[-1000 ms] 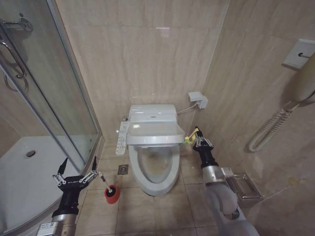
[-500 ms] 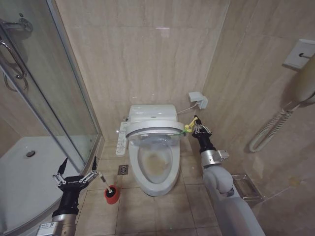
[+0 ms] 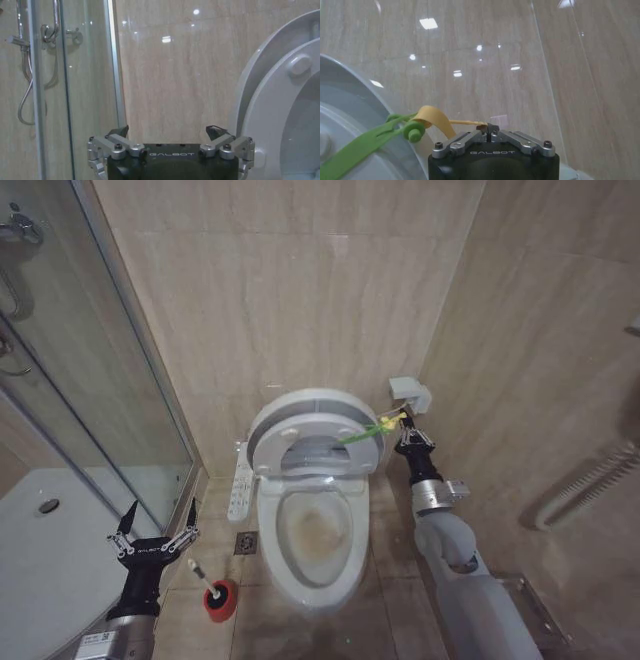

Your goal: Open the toilet lid, clean the toilet bowl with a toilet brush, close the toilet lid, and flush.

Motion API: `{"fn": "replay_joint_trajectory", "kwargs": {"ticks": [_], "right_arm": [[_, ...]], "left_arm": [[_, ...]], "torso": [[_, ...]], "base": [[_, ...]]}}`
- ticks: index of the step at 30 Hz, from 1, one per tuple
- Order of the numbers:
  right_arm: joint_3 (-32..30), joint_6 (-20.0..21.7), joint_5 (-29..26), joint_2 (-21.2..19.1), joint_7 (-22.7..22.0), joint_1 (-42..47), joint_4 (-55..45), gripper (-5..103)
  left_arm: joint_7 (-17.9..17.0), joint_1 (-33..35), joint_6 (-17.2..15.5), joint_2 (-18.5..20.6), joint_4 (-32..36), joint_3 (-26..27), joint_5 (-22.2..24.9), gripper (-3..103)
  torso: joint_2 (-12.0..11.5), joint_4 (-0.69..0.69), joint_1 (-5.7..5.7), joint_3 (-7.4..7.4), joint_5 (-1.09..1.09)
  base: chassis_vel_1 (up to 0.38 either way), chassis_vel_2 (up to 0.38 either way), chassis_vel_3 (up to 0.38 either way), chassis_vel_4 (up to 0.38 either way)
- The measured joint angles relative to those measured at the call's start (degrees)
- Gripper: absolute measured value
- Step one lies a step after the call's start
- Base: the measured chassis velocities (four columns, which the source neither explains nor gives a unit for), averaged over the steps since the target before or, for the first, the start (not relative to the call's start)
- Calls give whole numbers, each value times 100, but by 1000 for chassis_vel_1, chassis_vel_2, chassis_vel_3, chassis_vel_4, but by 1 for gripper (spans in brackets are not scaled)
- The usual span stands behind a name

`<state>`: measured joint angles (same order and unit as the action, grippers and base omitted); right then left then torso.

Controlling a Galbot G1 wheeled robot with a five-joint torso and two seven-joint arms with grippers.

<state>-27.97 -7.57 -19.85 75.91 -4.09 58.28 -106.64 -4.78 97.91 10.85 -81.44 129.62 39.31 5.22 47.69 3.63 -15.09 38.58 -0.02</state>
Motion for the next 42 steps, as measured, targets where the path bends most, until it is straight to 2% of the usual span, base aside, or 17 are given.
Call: {"fn": "replay_joint_trajectory", "kwargs": {"ticks": [15, 42], "right_arm": [[181, 147, 104, 288, -162, -898, 957, 1], [724, 124, 224, 342, -165, -2722, 2842, 1]], "left_arm": [[0, 1, 0, 0, 0, 0, 0, 100], [0, 1, 0, 0, 0, 0, 0, 100]], "torso": [[2, 1, 5, -2, 1], [1, 4, 6, -1, 1]], "base": [[24, -17, -22, 17], [0, 0, 0, 0]]}}
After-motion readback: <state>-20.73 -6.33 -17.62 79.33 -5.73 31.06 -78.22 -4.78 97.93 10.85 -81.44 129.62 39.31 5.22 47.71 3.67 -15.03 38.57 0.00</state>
